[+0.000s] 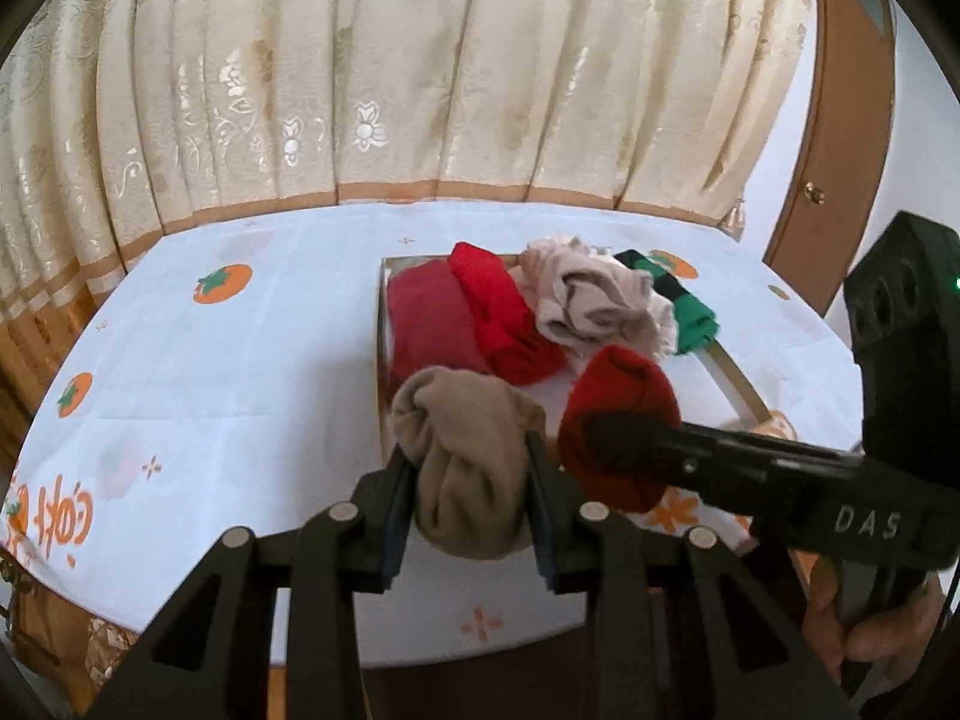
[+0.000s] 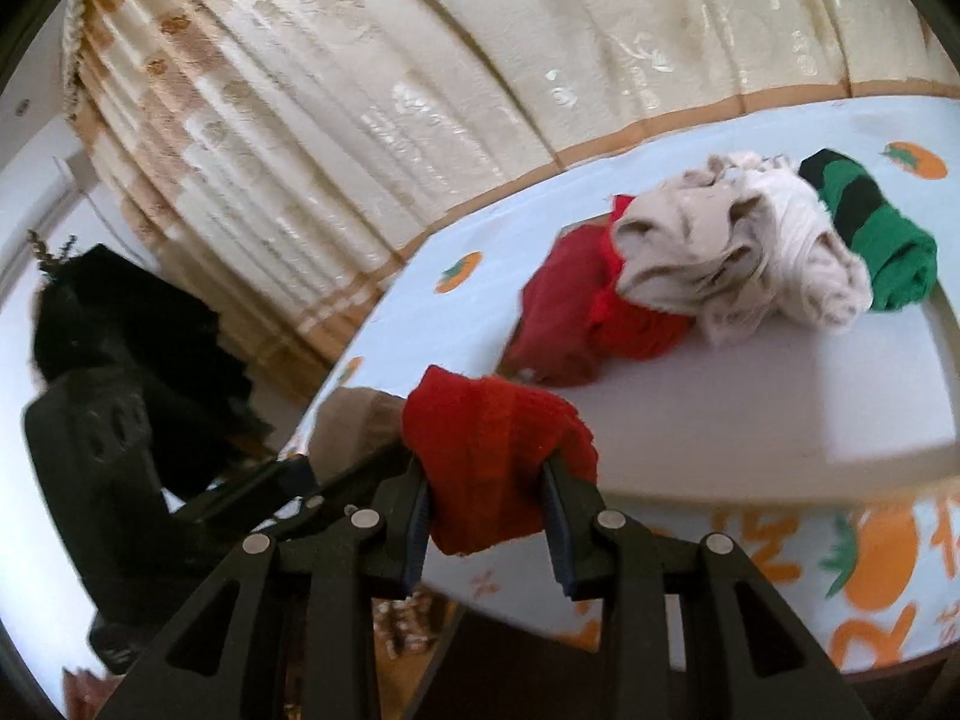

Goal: Take underwear out of drawer
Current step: 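Lower both socks into the tray beside the red underwear and open both grippers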

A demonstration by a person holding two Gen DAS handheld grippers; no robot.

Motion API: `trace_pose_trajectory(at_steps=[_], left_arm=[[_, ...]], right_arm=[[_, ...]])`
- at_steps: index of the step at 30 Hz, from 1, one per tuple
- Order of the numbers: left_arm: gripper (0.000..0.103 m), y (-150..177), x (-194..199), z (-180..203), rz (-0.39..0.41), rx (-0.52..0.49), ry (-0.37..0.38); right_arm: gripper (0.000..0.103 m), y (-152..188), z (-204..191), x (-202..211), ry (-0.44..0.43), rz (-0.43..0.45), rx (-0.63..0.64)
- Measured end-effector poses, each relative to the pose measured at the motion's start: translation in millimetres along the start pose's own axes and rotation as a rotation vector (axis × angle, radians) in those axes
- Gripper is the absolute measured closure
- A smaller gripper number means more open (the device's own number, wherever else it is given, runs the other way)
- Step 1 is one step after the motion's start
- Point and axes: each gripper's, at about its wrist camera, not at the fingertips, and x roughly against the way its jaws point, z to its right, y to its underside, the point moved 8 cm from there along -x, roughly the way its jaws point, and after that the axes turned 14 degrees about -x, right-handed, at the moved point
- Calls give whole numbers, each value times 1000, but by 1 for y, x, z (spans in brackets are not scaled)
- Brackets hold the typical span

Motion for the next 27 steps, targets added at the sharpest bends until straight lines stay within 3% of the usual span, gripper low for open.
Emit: trace_pose_trajectory(at_steps=[9,22,27], left_arm=[[71,3,-50,-6,-83,-7,7],[71,11,-89,-14,-167,0,-13],[70,10,-94,-10,-170,-58,-64]], right_arm=[[68,-20,41,-35,117,-35,-19],[67,-18,51,-57,126,-59,-15],[67,-19,50,-67,122,-61,-13]])
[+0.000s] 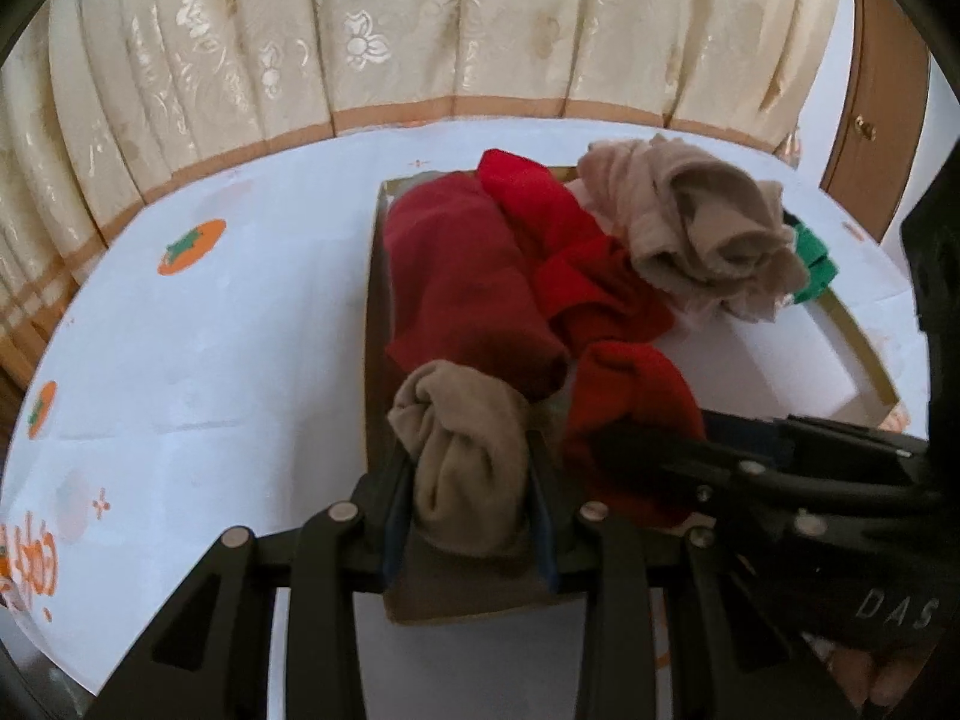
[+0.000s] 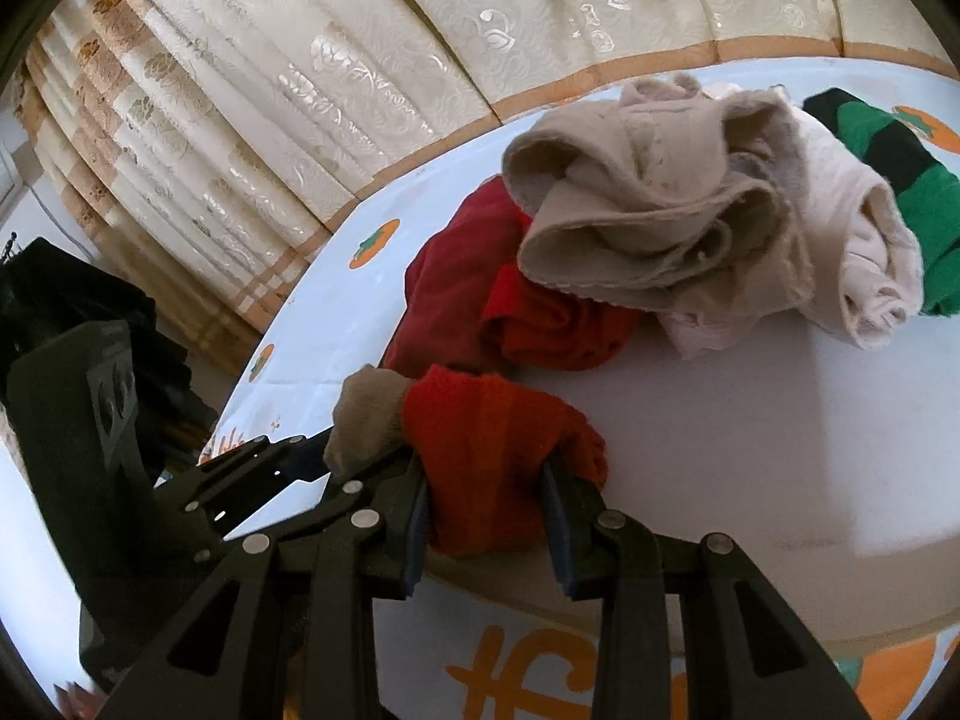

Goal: Take underwear out of drawer
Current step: 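Lower both socks into the tray beside the red underwear and open both grippers, then withdraw both open tools from the tray back into the drawer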

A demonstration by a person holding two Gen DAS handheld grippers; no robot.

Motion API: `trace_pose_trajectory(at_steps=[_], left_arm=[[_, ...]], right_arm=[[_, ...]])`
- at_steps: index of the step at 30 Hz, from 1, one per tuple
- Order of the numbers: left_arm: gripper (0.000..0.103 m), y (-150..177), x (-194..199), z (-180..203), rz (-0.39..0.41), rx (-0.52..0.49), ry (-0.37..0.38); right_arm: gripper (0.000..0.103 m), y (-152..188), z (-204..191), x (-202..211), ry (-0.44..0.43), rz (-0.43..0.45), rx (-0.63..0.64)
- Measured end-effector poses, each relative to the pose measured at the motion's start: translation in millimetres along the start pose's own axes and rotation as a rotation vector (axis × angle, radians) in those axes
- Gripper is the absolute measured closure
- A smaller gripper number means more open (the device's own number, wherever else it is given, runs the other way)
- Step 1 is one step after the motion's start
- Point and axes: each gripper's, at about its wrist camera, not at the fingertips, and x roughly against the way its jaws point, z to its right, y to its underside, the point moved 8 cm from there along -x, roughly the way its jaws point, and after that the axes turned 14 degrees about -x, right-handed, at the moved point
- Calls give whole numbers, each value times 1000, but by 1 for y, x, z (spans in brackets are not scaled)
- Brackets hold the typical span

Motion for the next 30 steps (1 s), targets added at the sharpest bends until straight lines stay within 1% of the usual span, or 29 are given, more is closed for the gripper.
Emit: trace_pose_trajectory(at_steps=[2,4,6,7,8,9,10,12,13,14,15,16,17,18,19,21,24,28,30], left_arm=[[69,-1,0,-2,4,2,-7],[69,-1,0,-4,8,-1,-32],[66,-1,-1,-4,5,-24,-51],[60,-1,-1,-3,3,-37,-53],[55,-2,-1,1,0,-44,-39],[55,-2,-1,1,-7,-46,-47],[54,-2,-1,2,-14,-50,-58],[50,-2,3,5,-20,-68,-74],[45,-3,7,7,-14,-77,-77],[38,-3,11,8,-5,-78,-77],[31,-3,16,7,2,-80,-96],[15,-4,21,5,13,-84,-136],[6,-5,29,1,36,-93,-192],[3,-7,40,-1,70,-110,-251],[1,-8,48,-1,94,-122,-283],[0,-9,59,0,116,-137,-302],[0,-3,66,4,118,-120,-266],[0,14,65,18,77,-96,-211],[0,22,68,25,77,-95,-194]], right_arm=[[67,-1,0,-1,2,9,2],[67,-2,1,-3,-4,12,-4],[67,-2,1,-5,-7,14,-1],[67,-2,1,-6,-16,13,-5],[65,-2,2,-6,-32,9,-17],[61,-2,2,-6,-51,7,-28],[59,-2,2,-5,-63,10,-37],[44,-2,-1,-3,-98,6,-55],[40,-2,-2,0,-116,3,-72],[35,-2,-3,4,-127,5,-88],[34,-3,-3,9,-137,15,-107],[34,-4,-3,13,-146,29,-119],[34,-5,-3,17,-152,43,-128],[34,-6,-2,22,-158,58,-142],[34,-6,0,28,-169,76,-159],[34,-4,2,35,-175,93,-177],[34,3,0,45,-176,98,-172],[34,16,-2,61,-164,90,-154],[34,25,-1,71,-158,85,-149]])
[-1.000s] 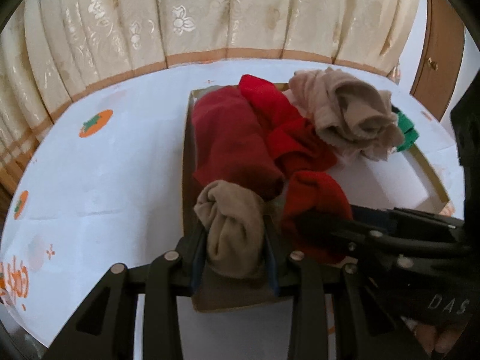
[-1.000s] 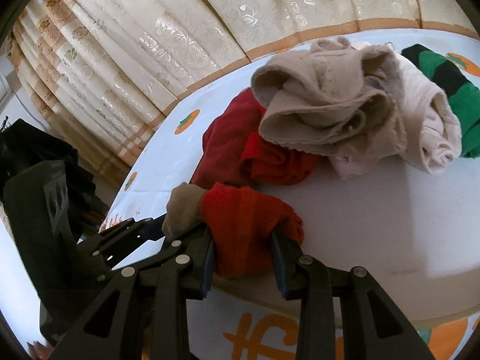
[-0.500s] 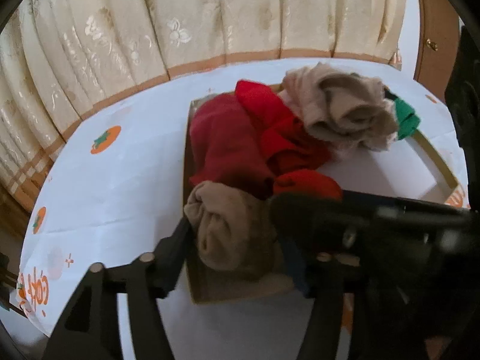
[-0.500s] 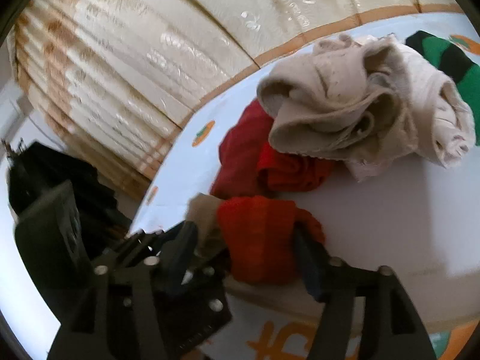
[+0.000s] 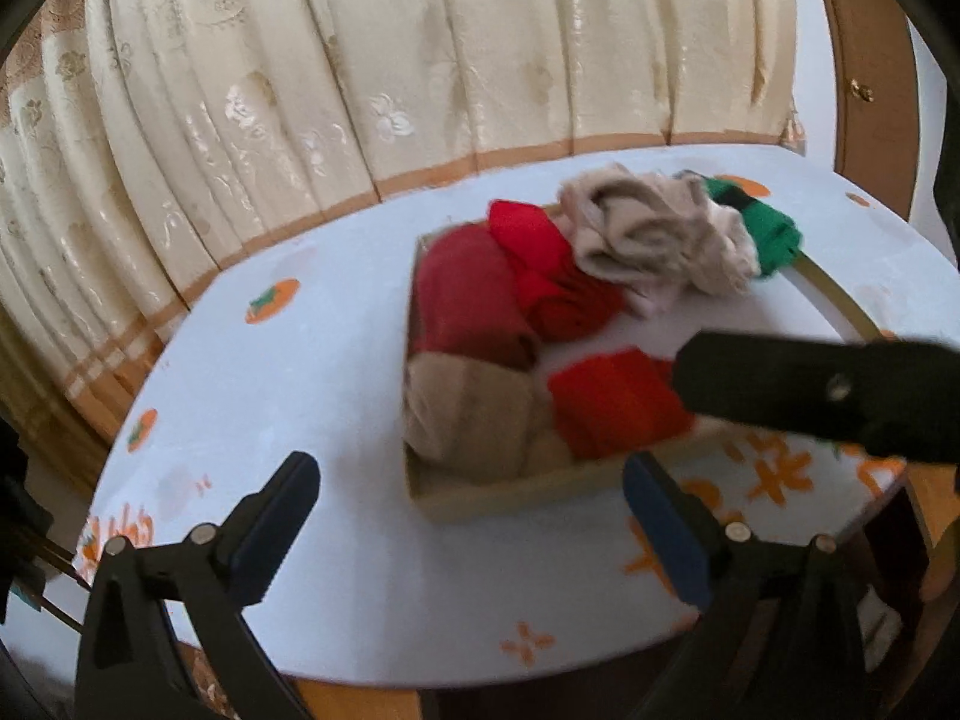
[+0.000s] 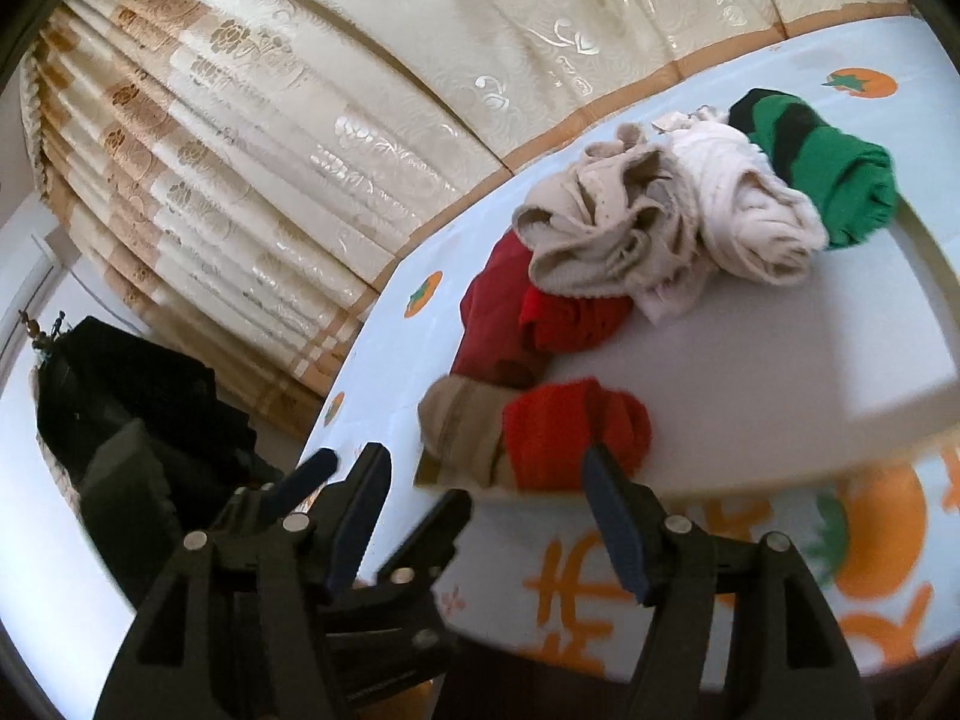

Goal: Take underwear out of drawer
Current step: 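Withdraw both open tools from the tray back into the drawer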

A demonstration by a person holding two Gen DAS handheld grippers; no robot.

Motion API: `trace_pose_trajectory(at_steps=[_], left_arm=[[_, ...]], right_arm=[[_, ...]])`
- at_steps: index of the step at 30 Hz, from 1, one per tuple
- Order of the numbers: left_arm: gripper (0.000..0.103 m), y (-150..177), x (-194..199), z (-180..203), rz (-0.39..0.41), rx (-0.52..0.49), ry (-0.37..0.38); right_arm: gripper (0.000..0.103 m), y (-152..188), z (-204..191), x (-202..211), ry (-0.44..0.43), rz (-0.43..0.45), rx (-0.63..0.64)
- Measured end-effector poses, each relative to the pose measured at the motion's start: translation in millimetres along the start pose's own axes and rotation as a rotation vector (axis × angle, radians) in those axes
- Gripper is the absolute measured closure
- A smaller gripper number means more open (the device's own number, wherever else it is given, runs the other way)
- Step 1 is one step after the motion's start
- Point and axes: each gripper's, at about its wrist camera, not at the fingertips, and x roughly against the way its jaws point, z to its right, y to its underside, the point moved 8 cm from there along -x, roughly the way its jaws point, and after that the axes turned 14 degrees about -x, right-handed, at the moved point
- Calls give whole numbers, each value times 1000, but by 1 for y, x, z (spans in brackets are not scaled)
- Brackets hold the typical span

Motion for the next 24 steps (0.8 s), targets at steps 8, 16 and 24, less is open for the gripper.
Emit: trace_pose_trajectory(at_steps=[8,16,24], left_arm=[[0,19,22,36,23,-13,42],[0,42,26,74,-26,-39,133],[0,57,29,102,-64,-70,208]], right_arm=[[34,26,25,39,80,7,-7],[34,51,56,69,163,-13,-11],[34,73,73,92,194,-32,4]])
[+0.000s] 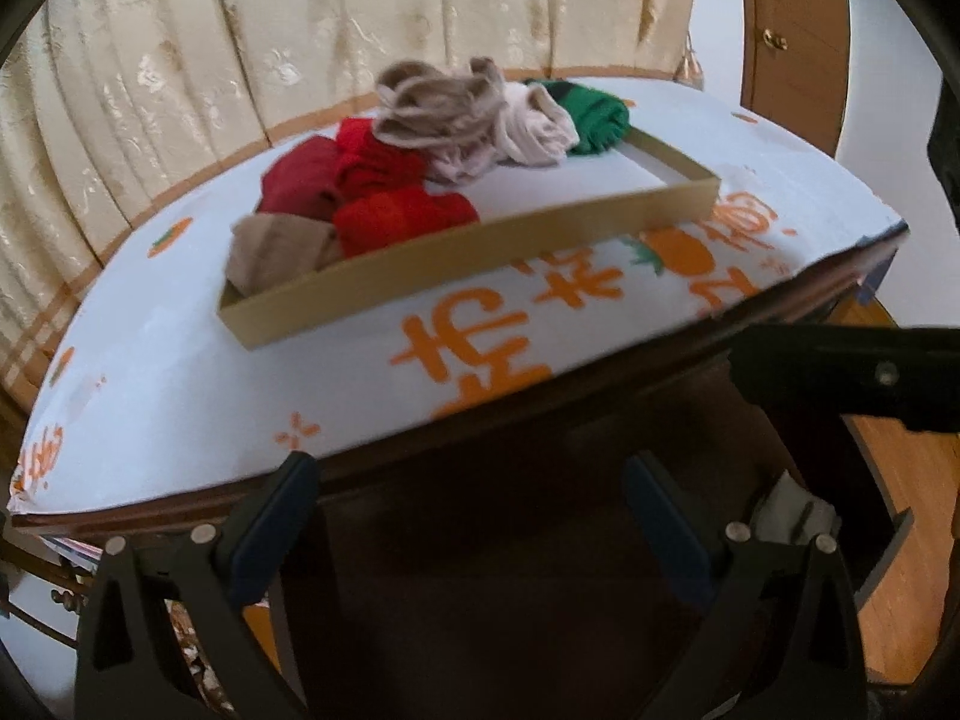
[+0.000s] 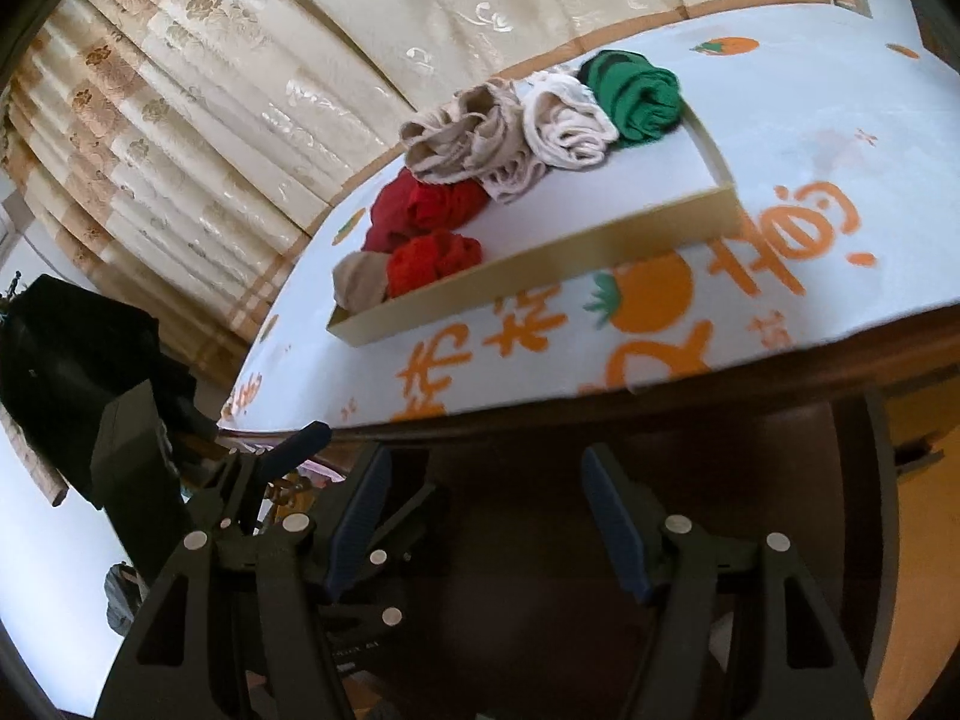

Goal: Take underwear out of drawer
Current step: 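Withdraw both open tools from the tray back into the drawer, then reach the right gripper toward the white sock with a dark pattern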

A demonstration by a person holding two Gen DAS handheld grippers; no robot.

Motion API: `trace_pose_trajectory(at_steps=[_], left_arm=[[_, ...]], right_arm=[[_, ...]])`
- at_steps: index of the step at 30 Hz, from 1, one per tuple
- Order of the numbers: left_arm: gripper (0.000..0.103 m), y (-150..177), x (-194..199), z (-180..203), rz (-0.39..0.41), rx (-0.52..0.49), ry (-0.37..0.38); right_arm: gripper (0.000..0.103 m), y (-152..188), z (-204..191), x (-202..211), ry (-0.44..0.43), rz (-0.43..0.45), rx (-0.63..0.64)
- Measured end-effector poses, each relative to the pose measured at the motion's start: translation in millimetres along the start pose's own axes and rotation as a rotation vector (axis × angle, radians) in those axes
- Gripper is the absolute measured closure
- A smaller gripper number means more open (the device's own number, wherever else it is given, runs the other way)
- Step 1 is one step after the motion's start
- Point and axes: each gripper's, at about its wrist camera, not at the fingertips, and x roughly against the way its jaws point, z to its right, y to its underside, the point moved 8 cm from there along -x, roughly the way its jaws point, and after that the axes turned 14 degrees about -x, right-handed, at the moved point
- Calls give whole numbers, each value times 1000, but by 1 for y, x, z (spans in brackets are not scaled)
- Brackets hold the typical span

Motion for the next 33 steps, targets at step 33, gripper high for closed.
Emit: trace_pose_trajectory(at_steps=[33], left_arm=[[2,62,-46,100,-283,-130,357]], right_arm=[[35,57,122,46,403,-97,195]])
